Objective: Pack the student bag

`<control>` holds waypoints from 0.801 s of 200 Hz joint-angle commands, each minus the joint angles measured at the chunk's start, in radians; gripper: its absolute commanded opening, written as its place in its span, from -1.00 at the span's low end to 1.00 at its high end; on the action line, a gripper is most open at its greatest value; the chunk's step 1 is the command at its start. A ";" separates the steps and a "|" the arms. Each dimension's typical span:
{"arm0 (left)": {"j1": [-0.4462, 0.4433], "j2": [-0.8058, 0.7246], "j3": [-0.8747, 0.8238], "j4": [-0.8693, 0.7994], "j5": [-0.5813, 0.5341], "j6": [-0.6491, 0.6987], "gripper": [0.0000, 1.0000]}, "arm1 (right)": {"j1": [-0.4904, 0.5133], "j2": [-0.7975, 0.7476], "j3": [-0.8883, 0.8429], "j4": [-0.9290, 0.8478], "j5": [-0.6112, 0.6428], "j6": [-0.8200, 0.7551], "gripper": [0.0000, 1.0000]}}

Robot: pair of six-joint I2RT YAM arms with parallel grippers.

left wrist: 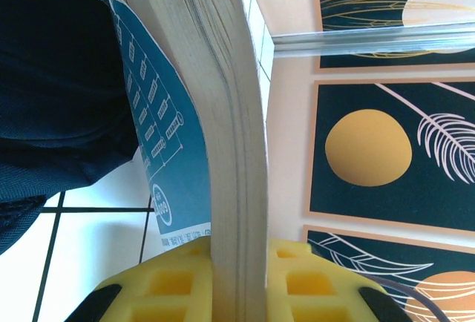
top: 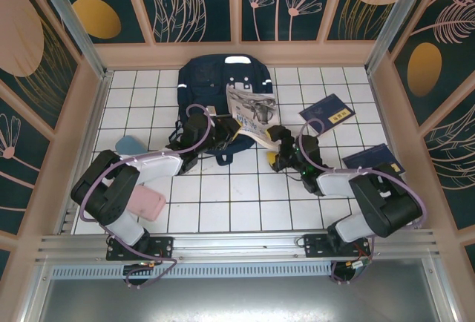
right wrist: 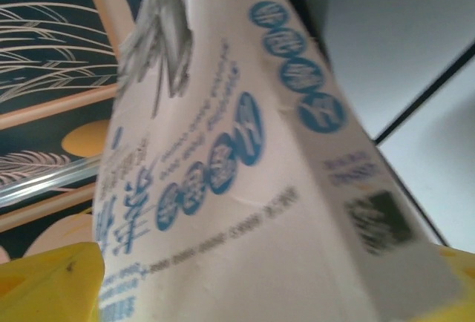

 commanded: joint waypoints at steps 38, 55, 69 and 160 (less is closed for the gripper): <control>-0.009 -0.044 0.034 0.082 0.006 -0.013 -1.00 | 0.045 0.062 0.054 0.215 0.119 0.166 0.40; -0.007 -0.044 0.023 0.076 0.003 -0.012 -1.00 | 0.049 0.043 0.056 0.188 0.178 0.179 0.25; -0.008 -0.044 0.013 0.075 0.003 -0.015 -1.00 | 0.049 0.028 0.066 0.139 0.217 0.175 0.16; -0.007 -0.059 -0.026 0.011 0.013 -0.008 -0.66 | 0.045 0.102 0.115 0.162 0.251 0.134 -0.33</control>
